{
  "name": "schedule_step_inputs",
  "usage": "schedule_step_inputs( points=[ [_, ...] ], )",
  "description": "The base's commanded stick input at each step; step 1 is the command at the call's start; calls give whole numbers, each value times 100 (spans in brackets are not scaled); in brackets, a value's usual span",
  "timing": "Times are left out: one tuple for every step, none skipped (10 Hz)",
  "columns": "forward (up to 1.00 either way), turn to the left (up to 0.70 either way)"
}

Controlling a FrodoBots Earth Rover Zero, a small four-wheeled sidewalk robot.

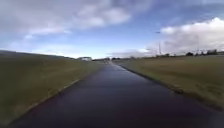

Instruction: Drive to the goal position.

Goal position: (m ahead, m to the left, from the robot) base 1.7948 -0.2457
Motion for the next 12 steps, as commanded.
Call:
schedule_step_inputs(
  points=[
    [100, 0],
    [100, 0],
    [100, 0],
    [100, 0],
    [100, 0],
    [100, 0],
    [100, 0],
    [100, 0],
    [100, 0],
    [100, 0],
    [100, 0],
    [100, 0]
  ],
)
